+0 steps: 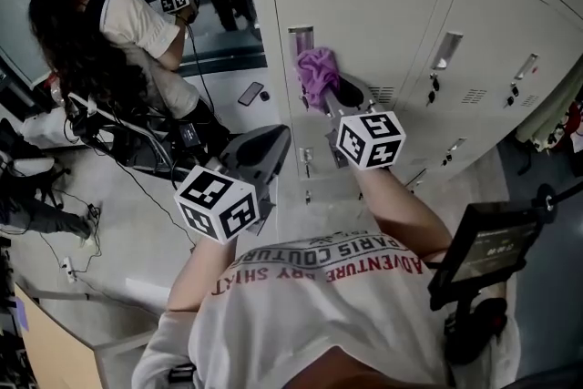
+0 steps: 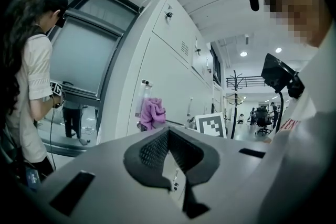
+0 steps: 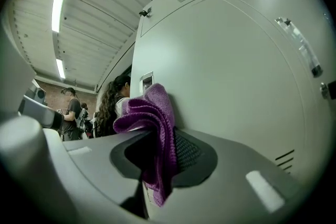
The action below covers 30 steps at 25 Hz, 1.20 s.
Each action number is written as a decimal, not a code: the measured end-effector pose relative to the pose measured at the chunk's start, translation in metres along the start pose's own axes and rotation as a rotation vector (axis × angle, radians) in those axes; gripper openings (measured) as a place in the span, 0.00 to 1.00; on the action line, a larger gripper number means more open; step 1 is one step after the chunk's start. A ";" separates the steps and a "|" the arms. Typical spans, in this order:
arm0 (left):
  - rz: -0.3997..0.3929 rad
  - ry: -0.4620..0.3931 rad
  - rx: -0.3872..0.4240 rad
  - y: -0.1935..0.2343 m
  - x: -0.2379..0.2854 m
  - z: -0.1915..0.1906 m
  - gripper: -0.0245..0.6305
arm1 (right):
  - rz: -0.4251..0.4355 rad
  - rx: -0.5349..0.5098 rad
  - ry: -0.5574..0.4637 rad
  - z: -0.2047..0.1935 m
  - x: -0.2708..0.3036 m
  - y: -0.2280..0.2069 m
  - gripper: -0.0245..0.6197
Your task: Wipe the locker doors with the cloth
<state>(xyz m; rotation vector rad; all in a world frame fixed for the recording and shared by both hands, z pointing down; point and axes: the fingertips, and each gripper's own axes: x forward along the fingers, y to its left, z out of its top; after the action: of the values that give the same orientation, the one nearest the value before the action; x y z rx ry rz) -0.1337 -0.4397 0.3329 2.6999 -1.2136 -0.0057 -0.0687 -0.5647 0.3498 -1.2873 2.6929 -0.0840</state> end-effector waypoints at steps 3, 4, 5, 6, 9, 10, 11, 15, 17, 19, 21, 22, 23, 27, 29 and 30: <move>-0.012 0.003 0.001 -0.001 0.005 0.000 0.04 | -0.028 -0.015 -0.006 0.003 -0.007 -0.011 0.15; -0.016 0.004 0.000 -0.001 0.007 -0.001 0.04 | -0.042 -0.020 -0.011 0.005 -0.011 -0.016 0.15; -0.019 0.005 -0.002 -0.001 0.009 -0.001 0.04 | -0.055 -0.021 -0.016 0.007 -0.015 -0.022 0.15; -0.023 0.006 -0.003 -0.001 0.011 -0.002 0.04 | -0.069 -0.021 -0.020 0.008 -0.019 -0.029 0.15; -0.037 0.010 -0.006 -0.003 0.016 -0.004 0.04 | -0.115 -0.038 -0.029 0.012 -0.035 -0.050 0.15; -0.042 0.011 -0.006 -0.004 0.018 -0.004 0.04 | -0.131 -0.048 -0.031 0.014 -0.040 -0.056 0.15; -0.047 0.013 -0.006 -0.005 0.020 -0.005 0.04 | -0.147 -0.058 -0.034 0.016 -0.044 -0.063 0.15; -0.061 0.019 -0.004 -0.010 0.025 -0.006 0.04 | -0.213 -0.057 -0.050 0.024 -0.064 -0.092 0.15; -0.067 0.021 -0.004 -0.012 0.027 -0.006 0.04 | -0.259 -0.044 -0.061 0.028 -0.077 -0.110 0.15; -0.068 0.021 -0.003 -0.012 0.027 -0.006 0.04 | -0.304 -0.043 -0.071 0.031 -0.090 -0.129 0.15; -0.067 0.019 -0.003 -0.011 0.027 -0.005 0.04 | -0.345 -0.047 -0.078 0.034 -0.102 -0.144 0.15; -0.066 0.018 -0.004 -0.010 0.027 -0.005 0.04 | -0.362 -0.043 -0.082 0.035 -0.107 -0.150 0.15; -0.065 0.019 -0.005 -0.010 0.027 -0.005 0.04 | -0.376 -0.035 -0.086 0.035 -0.110 -0.155 0.15; -0.068 0.024 -0.007 -0.010 0.029 -0.006 0.04 | -0.391 -0.029 -0.086 0.035 -0.113 -0.162 0.15; -0.070 0.026 -0.006 -0.011 0.029 -0.007 0.04 | -0.391 -0.027 -0.083 0.035 -0.114 -0.160 0.15; -0.070 0.026 -0.006 -0.010 0.028 -0.007 0.04 | -0.385 -0.022 -0.085 0.035 -0.114 -0.157 0.15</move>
<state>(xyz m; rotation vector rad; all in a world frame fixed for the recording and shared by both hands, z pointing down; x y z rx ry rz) -0.1068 -0.4525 0.3398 2.7271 -1.1102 0.0160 0.1283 -0.5742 0.3471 -1.7562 2.3485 -0.0428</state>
